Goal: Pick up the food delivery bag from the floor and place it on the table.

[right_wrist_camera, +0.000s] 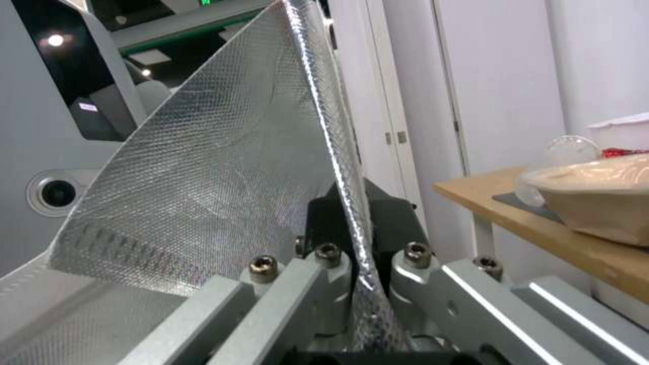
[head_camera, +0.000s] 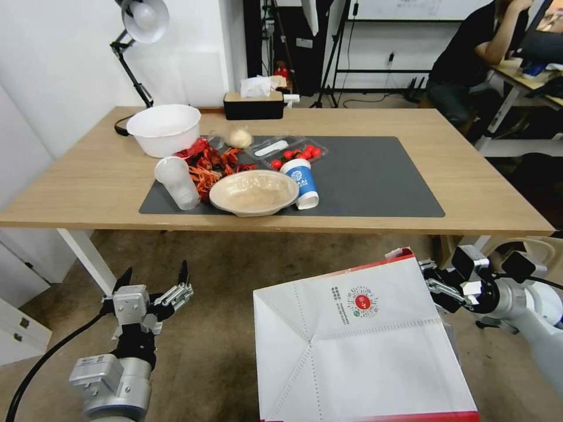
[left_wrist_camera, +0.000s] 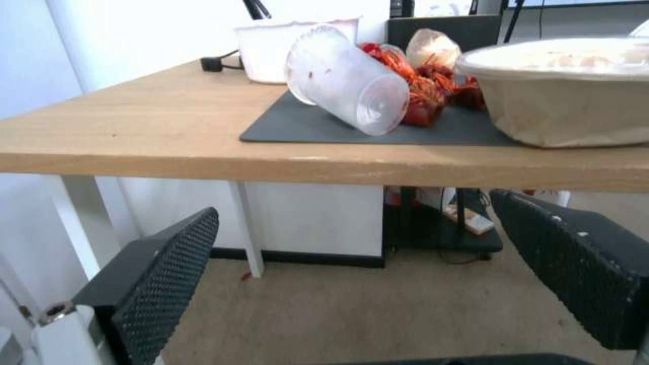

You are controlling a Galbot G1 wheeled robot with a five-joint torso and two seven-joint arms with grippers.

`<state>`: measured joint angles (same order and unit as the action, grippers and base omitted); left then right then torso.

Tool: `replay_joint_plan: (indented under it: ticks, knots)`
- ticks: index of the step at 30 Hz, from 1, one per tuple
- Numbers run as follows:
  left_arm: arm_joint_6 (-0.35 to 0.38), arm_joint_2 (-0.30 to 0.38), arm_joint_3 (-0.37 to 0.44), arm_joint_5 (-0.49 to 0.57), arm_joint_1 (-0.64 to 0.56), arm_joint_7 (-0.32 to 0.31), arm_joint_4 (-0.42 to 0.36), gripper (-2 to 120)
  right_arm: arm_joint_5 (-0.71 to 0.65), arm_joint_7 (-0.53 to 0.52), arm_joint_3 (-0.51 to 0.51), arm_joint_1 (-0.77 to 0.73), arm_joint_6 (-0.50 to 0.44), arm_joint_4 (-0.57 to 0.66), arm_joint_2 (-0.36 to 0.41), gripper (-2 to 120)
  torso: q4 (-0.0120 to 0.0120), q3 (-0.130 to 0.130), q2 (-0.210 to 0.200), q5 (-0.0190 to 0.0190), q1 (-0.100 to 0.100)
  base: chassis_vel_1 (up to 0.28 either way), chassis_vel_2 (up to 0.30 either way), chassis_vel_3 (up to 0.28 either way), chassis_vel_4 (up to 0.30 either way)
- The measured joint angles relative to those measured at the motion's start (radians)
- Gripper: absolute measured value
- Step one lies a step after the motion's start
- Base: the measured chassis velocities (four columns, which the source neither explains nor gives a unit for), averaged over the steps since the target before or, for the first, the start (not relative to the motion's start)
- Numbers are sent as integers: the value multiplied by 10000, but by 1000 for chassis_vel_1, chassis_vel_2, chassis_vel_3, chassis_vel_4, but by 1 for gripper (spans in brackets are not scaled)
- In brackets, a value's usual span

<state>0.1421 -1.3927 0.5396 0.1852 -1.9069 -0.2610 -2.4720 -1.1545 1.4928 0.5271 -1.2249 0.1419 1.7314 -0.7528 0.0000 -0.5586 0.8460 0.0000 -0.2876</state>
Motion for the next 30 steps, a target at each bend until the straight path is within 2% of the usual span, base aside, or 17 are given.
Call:
replay_joint_plan:
  ticks: [23,28,30]
  knots:
    - [-2,11,31,8,-7,20,-18,100,-9,2,4,-6,-4,15,-41,0,0,-613,1092,0,-476,0,0,0,0]
    - [-5,9,25,8,-12,21,-18,100,-9,3,10,-11,-4,16,-41,0,0,-664,1181,0,-514,0,0,0,0]
    - [-12,8,27,8,-18,22,-19,100,-10,5,13,-18,-5,24,-42,0,0,-773,1371,0,-598,0,0,0,0]
